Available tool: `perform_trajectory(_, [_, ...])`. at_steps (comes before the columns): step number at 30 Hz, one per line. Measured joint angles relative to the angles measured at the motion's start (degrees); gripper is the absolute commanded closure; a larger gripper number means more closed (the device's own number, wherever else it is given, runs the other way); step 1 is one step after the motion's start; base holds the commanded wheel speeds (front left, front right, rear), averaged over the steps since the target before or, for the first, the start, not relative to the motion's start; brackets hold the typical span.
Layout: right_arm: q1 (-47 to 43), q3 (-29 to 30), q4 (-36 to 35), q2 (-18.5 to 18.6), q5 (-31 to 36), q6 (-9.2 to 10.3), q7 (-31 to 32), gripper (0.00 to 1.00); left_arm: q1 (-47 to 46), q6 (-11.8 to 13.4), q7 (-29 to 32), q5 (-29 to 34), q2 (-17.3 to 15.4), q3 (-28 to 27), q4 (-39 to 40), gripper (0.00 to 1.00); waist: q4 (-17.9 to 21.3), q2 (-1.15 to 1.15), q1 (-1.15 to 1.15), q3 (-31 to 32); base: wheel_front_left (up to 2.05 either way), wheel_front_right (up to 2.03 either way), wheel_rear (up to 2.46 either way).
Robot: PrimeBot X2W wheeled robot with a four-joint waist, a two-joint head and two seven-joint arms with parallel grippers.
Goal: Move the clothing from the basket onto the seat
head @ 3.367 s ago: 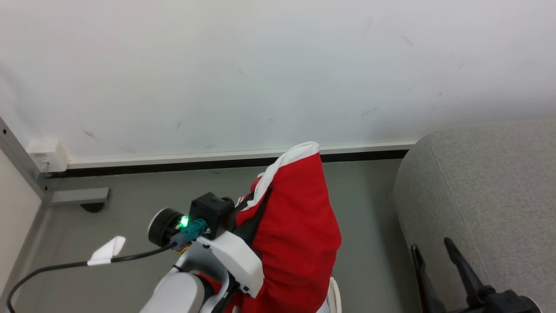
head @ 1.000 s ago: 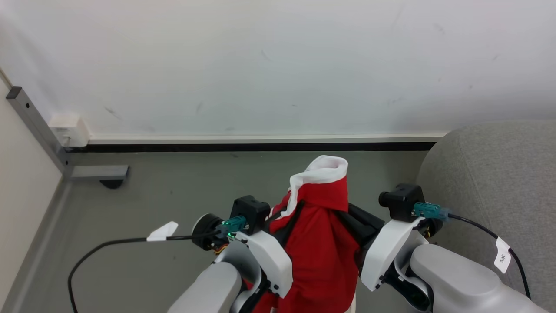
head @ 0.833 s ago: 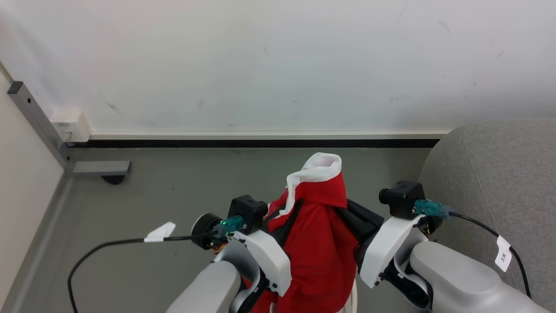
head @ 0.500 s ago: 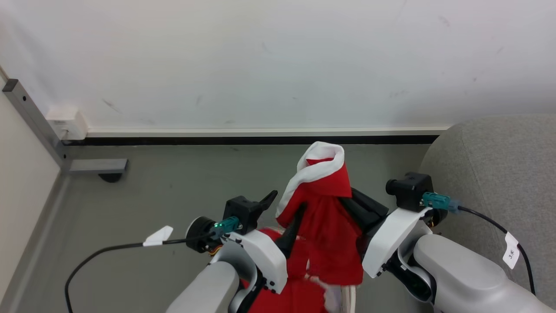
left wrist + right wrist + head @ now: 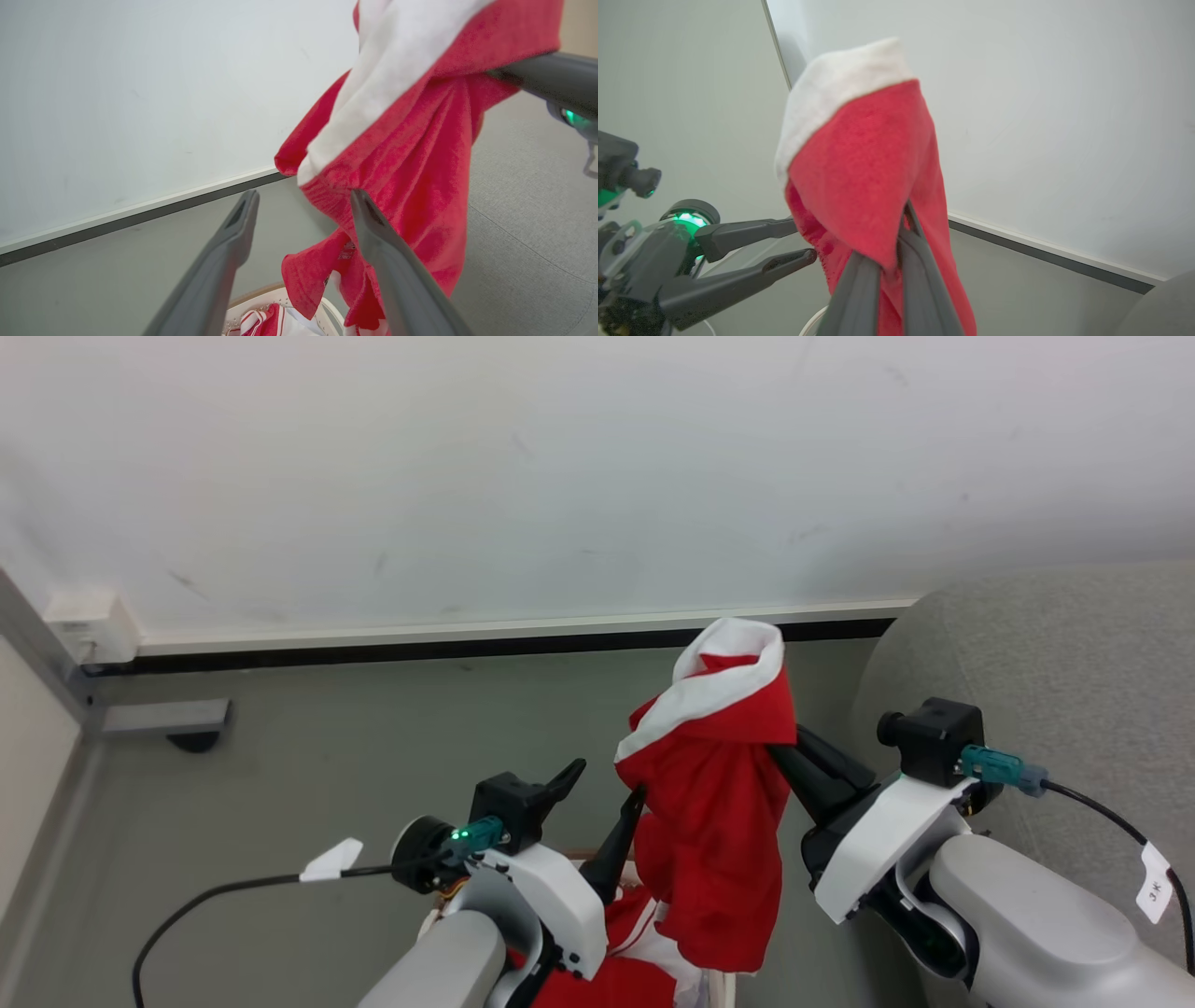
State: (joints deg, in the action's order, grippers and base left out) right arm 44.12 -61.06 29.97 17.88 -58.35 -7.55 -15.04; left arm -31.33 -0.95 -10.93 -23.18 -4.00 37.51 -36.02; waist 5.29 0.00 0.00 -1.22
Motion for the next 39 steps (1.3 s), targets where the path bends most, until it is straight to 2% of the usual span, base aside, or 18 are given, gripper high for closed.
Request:
perform_trajectory(11, [-2.7, 4.2, -4.9, 4.9, 2.1, 0.0, 0.0, 1.0, 1.6, 0.3, -0.2, 0.0, -0.5, 1.6, 3.8, 0.0, 5.1, 0.0, 0.0, 0.8, 0.0, 0.0, 0.0])
perform_trajectory(27, [-6.1, 11.6, -9.1, 13.3, 3.3, 0.0, 0.0, 1.0, 4.7, -0.2, 3.3, -0.2, -0.2, 6.2, 15.9, 0.0, 14.4, 0.01, 0.0, 1.1, 0.0, 0.0, 0.0])
perform_trajectory(35, [-7.2, 14.2, -11.0, 15.0, 3.9, 0.0, 0.1, 1.0, 4.7, 0.3, 4.8, 0.0, -0.3, 7.8, 19.3, 0.0, 16.0, 0.0, 0.0, -0.7, 0.0, 0.0, 0.0])
perform_trajectory(39, [-7.4, 17.2, -11.6, 15.8, 4.7, 0.0, 0.1, 1.0, 3.3, 0.3, 6.3, 1.0, -0.7, 8.6, 21.5, 0.0, 15.7, 0.01, 0.0, -3.6, 0.0, 0.0, 0.0])
